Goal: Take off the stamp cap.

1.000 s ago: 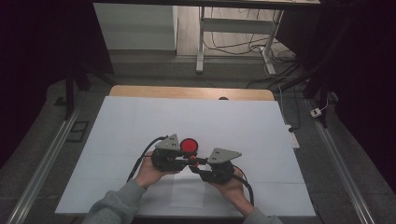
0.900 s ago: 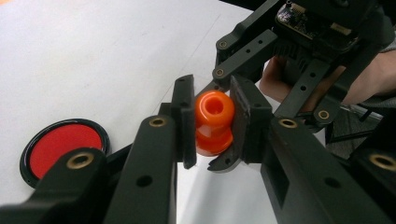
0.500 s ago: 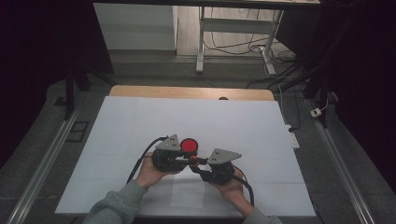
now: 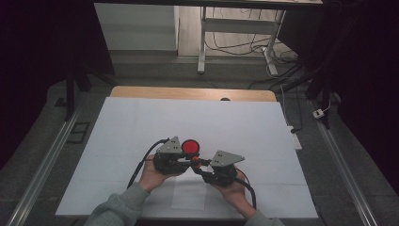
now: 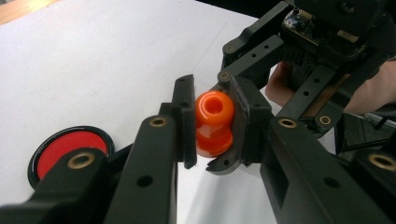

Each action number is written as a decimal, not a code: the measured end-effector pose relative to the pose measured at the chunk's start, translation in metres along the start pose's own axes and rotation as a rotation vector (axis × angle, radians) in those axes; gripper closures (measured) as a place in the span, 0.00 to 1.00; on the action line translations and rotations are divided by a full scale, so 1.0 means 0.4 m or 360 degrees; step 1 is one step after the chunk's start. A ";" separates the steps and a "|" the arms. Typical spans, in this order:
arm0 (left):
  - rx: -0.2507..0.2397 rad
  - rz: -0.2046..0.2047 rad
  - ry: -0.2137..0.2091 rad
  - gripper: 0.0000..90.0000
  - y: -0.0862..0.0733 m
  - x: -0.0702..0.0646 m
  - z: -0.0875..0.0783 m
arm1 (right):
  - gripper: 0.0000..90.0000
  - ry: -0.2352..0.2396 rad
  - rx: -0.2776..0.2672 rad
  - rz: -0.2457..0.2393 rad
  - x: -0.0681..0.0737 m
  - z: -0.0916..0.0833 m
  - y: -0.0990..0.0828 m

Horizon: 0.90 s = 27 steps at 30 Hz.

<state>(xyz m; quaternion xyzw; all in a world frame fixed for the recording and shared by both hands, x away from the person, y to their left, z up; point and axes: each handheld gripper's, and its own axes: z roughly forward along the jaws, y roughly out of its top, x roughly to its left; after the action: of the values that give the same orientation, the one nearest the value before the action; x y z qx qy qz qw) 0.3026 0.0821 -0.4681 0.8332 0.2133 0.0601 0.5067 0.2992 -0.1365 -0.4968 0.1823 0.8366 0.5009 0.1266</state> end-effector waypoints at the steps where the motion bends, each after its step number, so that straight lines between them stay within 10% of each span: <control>1: -0.0004 -0.0002 0.0001 0.81 0.000 0.000 0.000 | 0.72 0.0002 0.0002 -0.0003 0.000 0.000 0.000; 27: -0.0003 -0.0019 -0.0013 0.81 0.003 -0.001 -0.005 | 0.72 -0.0045 -0.0024 -0.0067 0.010 -0.006 0.000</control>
<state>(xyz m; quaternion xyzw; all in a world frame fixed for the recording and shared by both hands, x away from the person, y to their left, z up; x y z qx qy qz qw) 0.3020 0.0831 -0.4659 0.8317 0.2161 0.0540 0.5086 0.2947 -0.1367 -0.4958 0.1709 0.8345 0.5018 0.1502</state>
